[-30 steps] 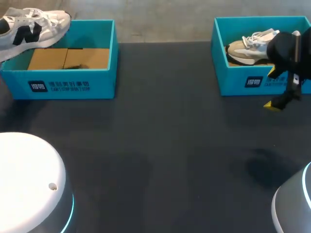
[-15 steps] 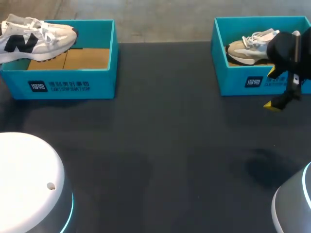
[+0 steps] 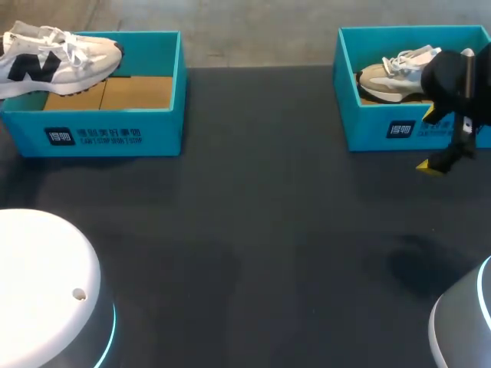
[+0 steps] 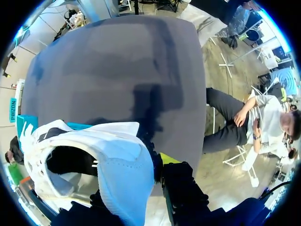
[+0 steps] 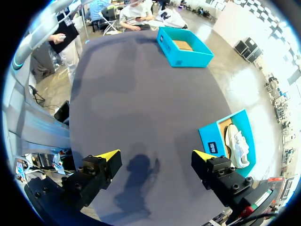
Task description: Take the shoe out of the shoebox, open the shoe tongue, remove and reinsert the insole, then place the shoe into the shoebox
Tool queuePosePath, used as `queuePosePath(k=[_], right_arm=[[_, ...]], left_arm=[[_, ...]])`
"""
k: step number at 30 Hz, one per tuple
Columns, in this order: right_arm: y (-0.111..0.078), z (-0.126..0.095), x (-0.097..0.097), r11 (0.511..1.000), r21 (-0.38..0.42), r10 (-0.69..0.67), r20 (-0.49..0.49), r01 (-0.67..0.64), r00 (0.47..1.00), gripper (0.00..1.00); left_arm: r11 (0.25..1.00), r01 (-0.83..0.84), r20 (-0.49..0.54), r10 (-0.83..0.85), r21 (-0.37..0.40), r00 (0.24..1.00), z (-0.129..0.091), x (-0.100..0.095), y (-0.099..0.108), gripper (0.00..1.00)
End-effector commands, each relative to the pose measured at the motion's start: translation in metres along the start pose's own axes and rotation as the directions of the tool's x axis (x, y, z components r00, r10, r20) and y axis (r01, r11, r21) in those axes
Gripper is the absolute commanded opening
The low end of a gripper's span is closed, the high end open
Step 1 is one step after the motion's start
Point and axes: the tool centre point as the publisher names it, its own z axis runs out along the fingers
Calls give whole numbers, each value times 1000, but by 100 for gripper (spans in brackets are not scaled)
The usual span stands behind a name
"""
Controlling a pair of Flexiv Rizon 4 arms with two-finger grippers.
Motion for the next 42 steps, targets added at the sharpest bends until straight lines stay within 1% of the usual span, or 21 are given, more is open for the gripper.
queuePosePath(k=[1,7,12,21,28,30,42], right_arm=[[1,1,-2,1000,3,0,-3,0,1000,100],[1,1,-2,1000,3,0,-3,0,1000,100],[1,1,-2,1000,3,0,-3,0,1000,100],[1,1,-2,1000,3,0,-3,0,1000,100],[1,1,-2,1000,3,0,-3,0,1000,100],[1,1,-2,1000,3,0,-3,0,1000,100],[1,1,-2,1000,3,0,-3,0,1000,100]], left_arm=[[1000,-19,-19,19,2,1000,6,-6,14,0],[999,-49,-5,49,-1,999,16,-12,29,0],[998,-66,23,66,-20,998,19,-15,44,0],[995,-91,2,91,-29,996,32,-23,64,0],[991,-125,-11,125,-49,992,51,-35,76,0],[989,-130,-5,129,-70,992,56,-38,79,0],[984,-163,-10,163,-75,987,92,-47,92,0]])
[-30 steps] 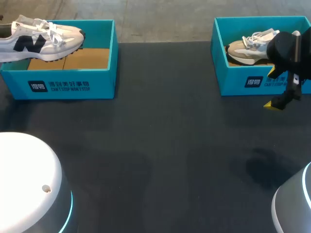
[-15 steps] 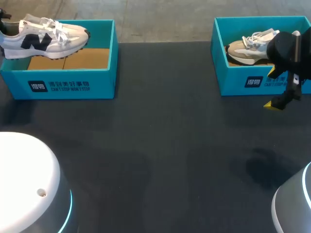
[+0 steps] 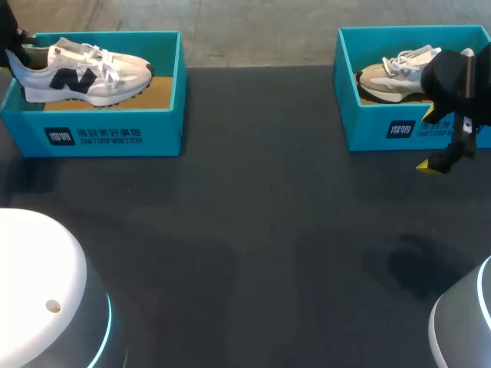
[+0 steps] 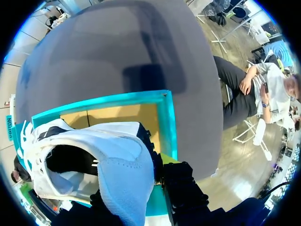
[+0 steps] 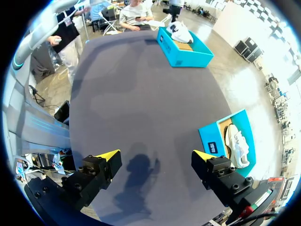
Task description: Take the shoe out of the shoebox, open the shoe tongue, remove and reinsert the insole, then place the shoe into the shoebox
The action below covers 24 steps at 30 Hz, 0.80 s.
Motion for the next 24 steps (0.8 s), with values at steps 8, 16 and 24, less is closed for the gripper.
queuePosePath(k=[8,16,24], right_arm=[[1,1,-2,1000,3,0,-3,0,1000,100],[1,1,-2,1000,3,0,-3,0,1000,100],[1,1,-2,1000,3,0,-3,0,1000,100]], left_arm=[[1000,17,-1,-17,10,1000,31,-3,14,0],[999,21,3,-21,24,1000,50,-13,16,0],[999,26,11,-27,40,1000,65,-19,11,0]])
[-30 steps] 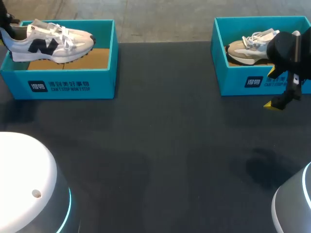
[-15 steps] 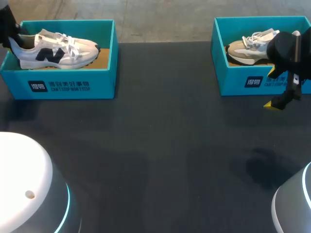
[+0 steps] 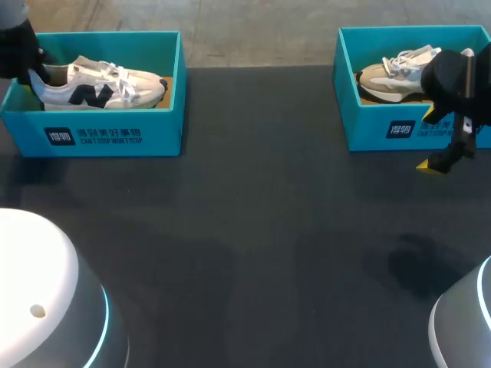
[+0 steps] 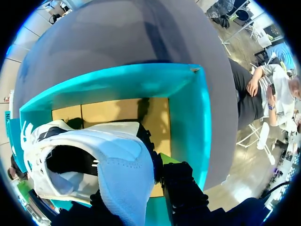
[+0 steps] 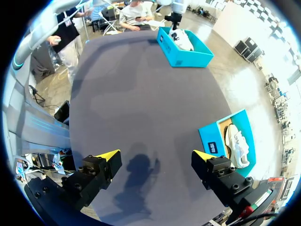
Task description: Take the shoe out of the shoebox, open the shoe tongue, remove and reinsert the insole, then place the shoe into the shoebox
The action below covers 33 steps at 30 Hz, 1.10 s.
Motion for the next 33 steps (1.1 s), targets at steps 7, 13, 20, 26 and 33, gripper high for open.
queuePosePath(k=[7,13,20,26,33], right_arm=[[1,1,-2,1000,3,0,-3,0,1000,100],[1,1,-2,1000,3,0,-3,0,1000,100],[1,1,-2,1000,3,0,-3,0,1000,100],[1,1,-2,1000,3,0,-3,0,1000,100],[1,1,-2,1000,3,0,-3,0,1000,100]], left_arm=[[1000,1,10,-1,14,1000,11,-4,-8,0],[1000,8,7,-8,25,1000,19,-4,-16,0],[999,13,-5,-13,40,1000,31,-5,-24,0],[999,16,-13,-16,43,1000,39,-7,-27,0],[998,20,-17,-19,61,1000,53,-7,-29,0]])
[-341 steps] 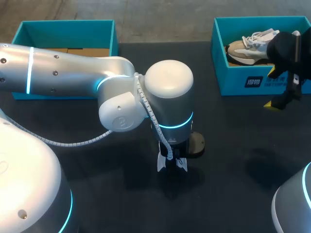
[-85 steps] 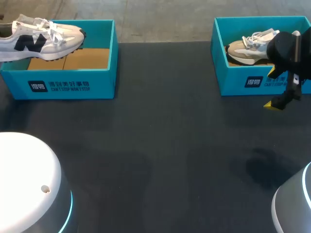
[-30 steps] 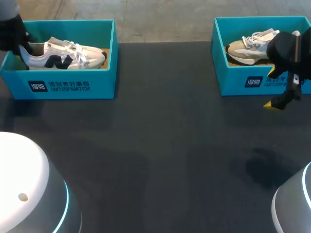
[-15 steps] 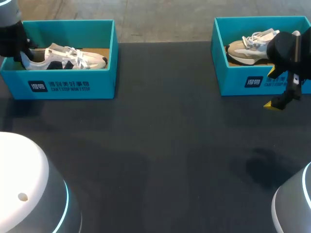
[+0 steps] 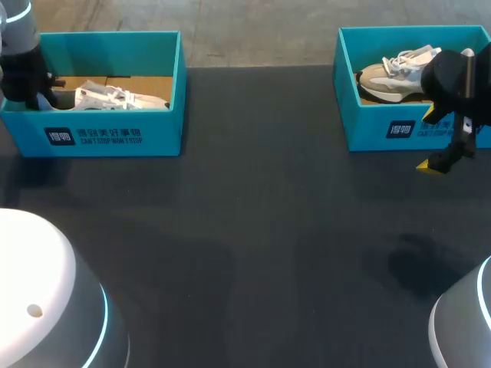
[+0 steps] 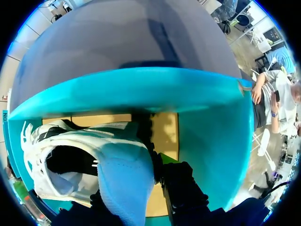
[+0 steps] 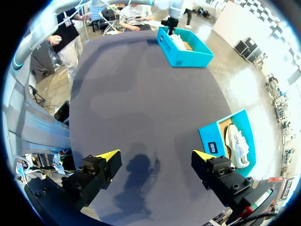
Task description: Take the shoe out of the shoebox, open the shoe tongue, remove and reinsert the insole, then place the shoe into the shoebox
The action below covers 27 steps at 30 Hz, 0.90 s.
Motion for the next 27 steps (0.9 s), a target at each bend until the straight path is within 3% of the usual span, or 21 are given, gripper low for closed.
queuePosePath(k=[1,12,13,14,15,16,17,27], right_arm=[[1,1,-2,1000,3,0,-3,0,1000,100],[1,1,-2,1000,3,0,-3,0,1000,100],[1,1,-2,1000,3,0,-3,0,1000,100],[1,1,-2,1000,3,0,-3,0,1000,100],[1,1,-2,1000,3,0,-3,0,1000,100],[1,1,-2,1000,3,0,-3,0,1000,100],[1,1,-2,1000,3,0,-3,0,1000,100],[1,1,-2,1000,3,0,-3,0,1000,100]], left_arm=[[1000,1,-2,-1,7,1000,10,-1,1,0],[999,11,-11,-11,36,1000,23,-3,-5,0],[999,12,-13,-11,38,1000,24,-3,-5,9],[999,13,-11,-12,44,1000,24,-3,-5,26],[999,11,-9,-11,47,1000,24,-3,-5,47],[999,12,-9,-11,47,1000,23,-3,-5,82],[999,11,-7,-11,47,1000,21,-3,-5,100],[1000,-2,38,2,8,999,-13,-8,-3,100]])
